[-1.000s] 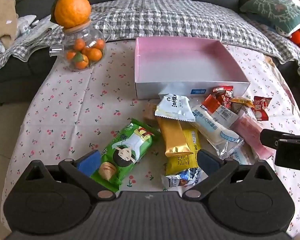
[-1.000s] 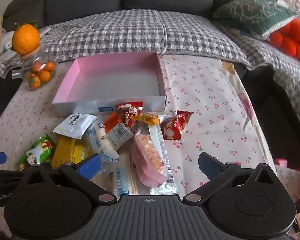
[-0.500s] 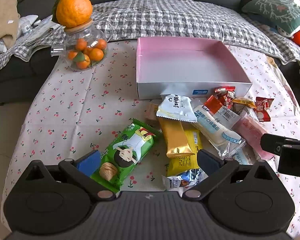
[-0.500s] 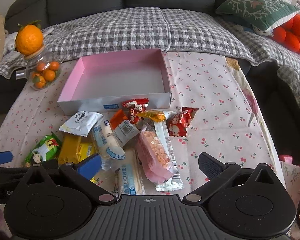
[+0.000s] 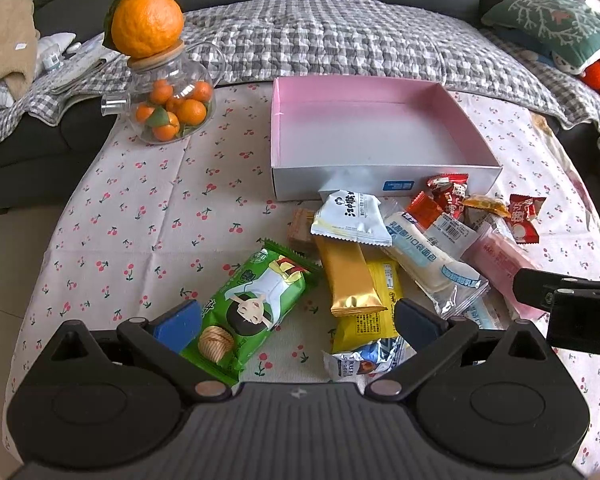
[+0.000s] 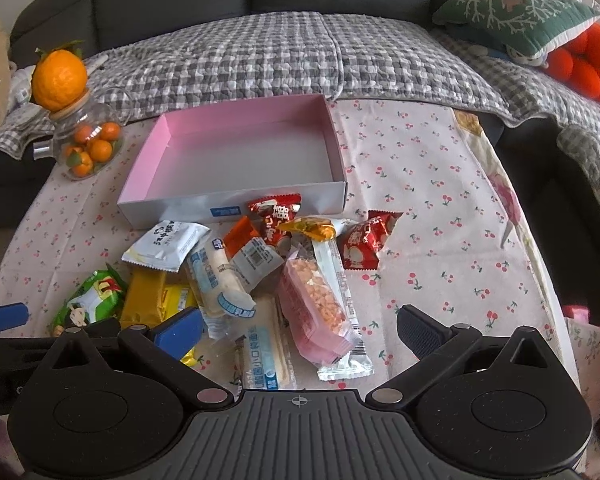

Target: Organize snacks

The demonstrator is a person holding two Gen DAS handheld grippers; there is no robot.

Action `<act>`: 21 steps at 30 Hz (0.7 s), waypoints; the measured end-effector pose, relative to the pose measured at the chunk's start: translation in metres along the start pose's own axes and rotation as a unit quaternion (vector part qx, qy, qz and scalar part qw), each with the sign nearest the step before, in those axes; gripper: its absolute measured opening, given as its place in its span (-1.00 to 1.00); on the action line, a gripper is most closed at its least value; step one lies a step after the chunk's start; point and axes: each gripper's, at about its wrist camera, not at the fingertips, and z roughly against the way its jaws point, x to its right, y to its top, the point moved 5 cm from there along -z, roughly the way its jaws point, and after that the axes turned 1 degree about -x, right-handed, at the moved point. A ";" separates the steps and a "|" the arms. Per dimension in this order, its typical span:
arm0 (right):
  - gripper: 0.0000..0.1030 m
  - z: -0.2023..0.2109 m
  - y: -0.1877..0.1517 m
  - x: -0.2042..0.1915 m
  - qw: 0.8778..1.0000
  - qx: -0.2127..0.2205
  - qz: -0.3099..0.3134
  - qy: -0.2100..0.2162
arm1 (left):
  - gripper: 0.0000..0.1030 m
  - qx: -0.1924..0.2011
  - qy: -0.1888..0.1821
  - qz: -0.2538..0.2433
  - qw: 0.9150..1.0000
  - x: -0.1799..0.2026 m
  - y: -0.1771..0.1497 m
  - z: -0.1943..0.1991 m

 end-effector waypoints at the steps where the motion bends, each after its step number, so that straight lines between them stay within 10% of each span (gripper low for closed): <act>1: 1.00 0.000 0.000 0.000 1.000 -0.001 -0.002 0.001 | 0.99 0.000 0.000 0.000 1.000 0.000 0.000 0.000; 21: 1.00 -0.003 -0.001 0.001 1.000 -0.009 -0.009 0.003 | 0.99 0.000 -0.001 -0.002 1.000 0.002 0.000 0.000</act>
